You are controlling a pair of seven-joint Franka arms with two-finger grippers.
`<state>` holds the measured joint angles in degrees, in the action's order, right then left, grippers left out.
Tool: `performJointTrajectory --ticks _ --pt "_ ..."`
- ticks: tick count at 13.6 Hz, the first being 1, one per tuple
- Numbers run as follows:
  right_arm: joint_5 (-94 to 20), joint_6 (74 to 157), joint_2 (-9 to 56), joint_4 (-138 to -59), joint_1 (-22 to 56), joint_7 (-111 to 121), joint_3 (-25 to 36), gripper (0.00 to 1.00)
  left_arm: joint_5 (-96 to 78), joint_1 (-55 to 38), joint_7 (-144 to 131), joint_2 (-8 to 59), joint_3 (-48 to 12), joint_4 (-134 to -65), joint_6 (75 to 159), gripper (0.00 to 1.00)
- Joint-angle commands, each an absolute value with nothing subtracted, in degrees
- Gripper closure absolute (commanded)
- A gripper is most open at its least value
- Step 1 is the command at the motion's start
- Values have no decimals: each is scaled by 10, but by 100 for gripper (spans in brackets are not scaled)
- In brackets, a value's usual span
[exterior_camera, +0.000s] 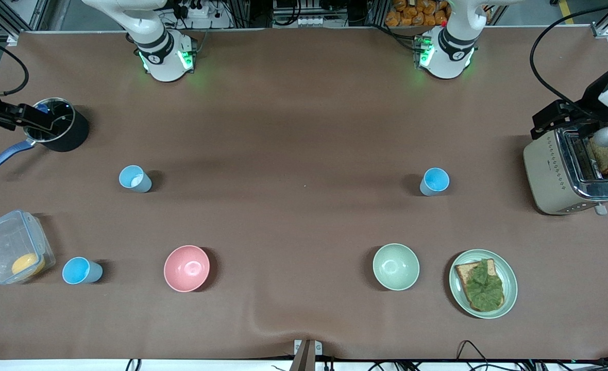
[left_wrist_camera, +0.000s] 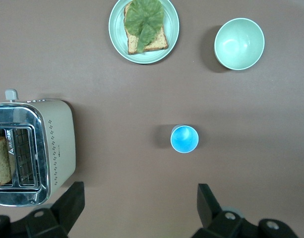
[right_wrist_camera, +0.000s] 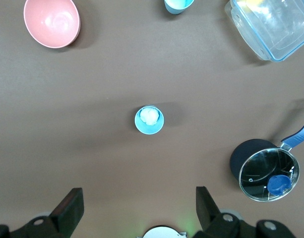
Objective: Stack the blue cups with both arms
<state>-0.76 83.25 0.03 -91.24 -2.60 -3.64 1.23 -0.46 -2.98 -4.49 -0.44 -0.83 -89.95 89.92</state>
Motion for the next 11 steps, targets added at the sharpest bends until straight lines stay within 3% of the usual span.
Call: performJointTrajectory --ticks 1,5,8,11 --pt "-4 829 22 -911 -28 -27 4 0 -9 -28 -55 -6 -9 -901 904 0" --pt "3 828 65 -911 -32 -20 4 0 -9 -28 -55 -6 -9 -901 904 0" --pt "22 845 137 -918 -55 -19 6 0 -9 -29 -55 -7 -9 -901 904 0" --pt "23 948 143 -1007 -57 -19 6 0 -9 -29 -55 -6 -10 -900 904 0"
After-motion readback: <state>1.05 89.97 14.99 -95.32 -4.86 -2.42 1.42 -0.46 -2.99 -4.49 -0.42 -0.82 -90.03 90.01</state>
